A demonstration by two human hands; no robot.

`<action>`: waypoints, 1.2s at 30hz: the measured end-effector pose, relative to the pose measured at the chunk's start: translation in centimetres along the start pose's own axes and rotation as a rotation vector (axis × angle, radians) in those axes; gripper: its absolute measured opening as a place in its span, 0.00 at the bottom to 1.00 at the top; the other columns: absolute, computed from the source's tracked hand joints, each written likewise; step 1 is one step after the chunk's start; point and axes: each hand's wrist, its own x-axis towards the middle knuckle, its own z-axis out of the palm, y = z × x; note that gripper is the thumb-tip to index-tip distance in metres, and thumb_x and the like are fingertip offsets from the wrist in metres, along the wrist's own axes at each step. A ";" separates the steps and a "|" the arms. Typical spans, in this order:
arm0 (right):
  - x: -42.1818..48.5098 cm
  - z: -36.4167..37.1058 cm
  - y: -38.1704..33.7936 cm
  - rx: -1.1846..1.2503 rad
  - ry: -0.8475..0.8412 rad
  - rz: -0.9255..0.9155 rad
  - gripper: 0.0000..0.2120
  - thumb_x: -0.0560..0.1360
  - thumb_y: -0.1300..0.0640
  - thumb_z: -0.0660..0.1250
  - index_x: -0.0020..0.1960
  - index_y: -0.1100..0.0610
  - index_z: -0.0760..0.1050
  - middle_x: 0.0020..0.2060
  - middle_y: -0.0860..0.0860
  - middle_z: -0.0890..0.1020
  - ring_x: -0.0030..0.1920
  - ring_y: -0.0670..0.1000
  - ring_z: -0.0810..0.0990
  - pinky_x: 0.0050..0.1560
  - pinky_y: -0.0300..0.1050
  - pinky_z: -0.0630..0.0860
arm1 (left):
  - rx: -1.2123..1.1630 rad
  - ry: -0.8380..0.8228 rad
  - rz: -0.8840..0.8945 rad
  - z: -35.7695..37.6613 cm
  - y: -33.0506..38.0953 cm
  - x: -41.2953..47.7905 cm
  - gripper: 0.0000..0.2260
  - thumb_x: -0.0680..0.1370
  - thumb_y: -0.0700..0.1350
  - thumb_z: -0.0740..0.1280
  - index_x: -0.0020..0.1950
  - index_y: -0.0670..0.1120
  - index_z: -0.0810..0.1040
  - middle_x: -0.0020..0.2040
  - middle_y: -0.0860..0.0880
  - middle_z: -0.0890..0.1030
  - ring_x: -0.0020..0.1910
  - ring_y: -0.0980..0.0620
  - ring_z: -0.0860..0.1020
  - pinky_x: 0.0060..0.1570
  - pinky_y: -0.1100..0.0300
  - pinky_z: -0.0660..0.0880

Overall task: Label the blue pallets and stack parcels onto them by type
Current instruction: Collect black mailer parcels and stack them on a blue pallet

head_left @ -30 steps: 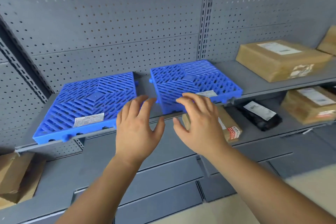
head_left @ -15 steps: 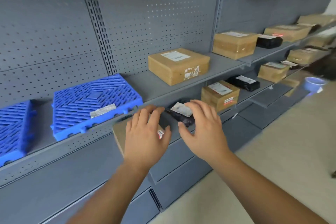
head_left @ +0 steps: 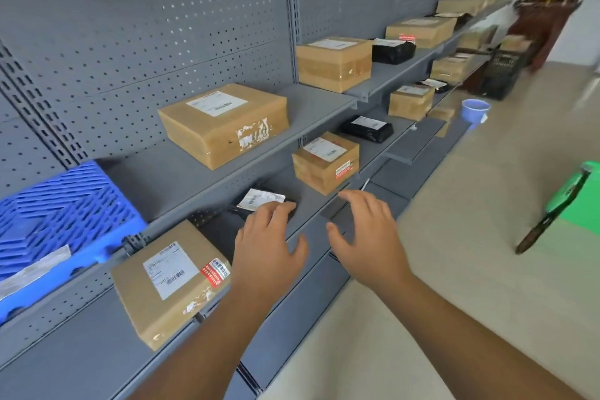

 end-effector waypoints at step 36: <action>25.4 24.9 14.3 0.165 -0.788 0.144 0.25 0.80 0.46 0.65 0.72 0.57 0.70 0.64 0.58 0.78 0.64 0.60 0.78 0.61 0.52 0.74 | -0.069 -0.258 -0.793 20.3 -11.3 17.9 0.27 0.80 0.53 0.65 0.78 0.53 0.62 0.74 0.48 0.69 0.71 0.43 0.70 0.66 0.46 0.70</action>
